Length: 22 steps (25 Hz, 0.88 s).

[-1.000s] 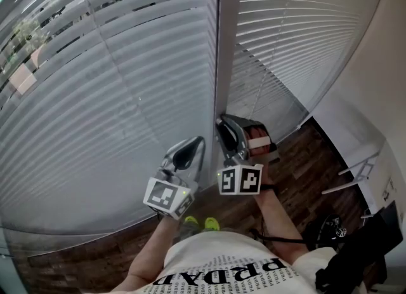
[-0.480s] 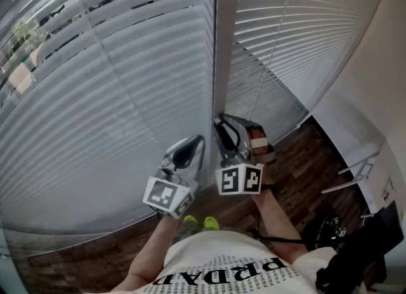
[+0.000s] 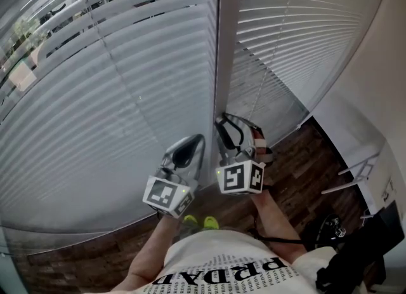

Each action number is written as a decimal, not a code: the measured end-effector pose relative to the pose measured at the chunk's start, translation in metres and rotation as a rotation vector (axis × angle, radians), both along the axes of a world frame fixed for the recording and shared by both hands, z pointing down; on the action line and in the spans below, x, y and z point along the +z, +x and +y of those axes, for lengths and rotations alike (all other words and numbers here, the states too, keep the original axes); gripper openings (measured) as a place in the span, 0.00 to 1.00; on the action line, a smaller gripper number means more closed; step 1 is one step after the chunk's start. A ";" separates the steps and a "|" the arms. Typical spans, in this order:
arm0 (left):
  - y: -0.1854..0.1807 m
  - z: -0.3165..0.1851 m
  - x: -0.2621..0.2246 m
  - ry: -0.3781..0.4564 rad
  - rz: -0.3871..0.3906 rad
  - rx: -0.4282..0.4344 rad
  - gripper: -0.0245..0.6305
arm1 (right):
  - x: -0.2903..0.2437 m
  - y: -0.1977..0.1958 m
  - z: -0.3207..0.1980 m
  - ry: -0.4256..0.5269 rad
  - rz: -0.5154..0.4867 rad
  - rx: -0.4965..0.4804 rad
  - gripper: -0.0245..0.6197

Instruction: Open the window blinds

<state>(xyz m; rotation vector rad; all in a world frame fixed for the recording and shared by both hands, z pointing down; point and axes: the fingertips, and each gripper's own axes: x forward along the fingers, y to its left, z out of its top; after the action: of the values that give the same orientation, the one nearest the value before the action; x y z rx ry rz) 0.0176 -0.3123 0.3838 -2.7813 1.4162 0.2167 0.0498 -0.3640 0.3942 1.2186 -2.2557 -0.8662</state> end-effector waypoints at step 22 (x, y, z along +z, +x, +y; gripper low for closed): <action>0.001 0.001 -0.002 0.003 0.018 0.010 0.02 | 0.004 0.011 -0.007 -0.296 -0.538 -0.025 0.24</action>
<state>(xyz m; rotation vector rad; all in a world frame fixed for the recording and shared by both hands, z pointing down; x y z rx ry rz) 0.0182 -0.3118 0.3818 -2.7923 1.4044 0.2440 0.0609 -0.3712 0.3978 1.4011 -2.6912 -0.1997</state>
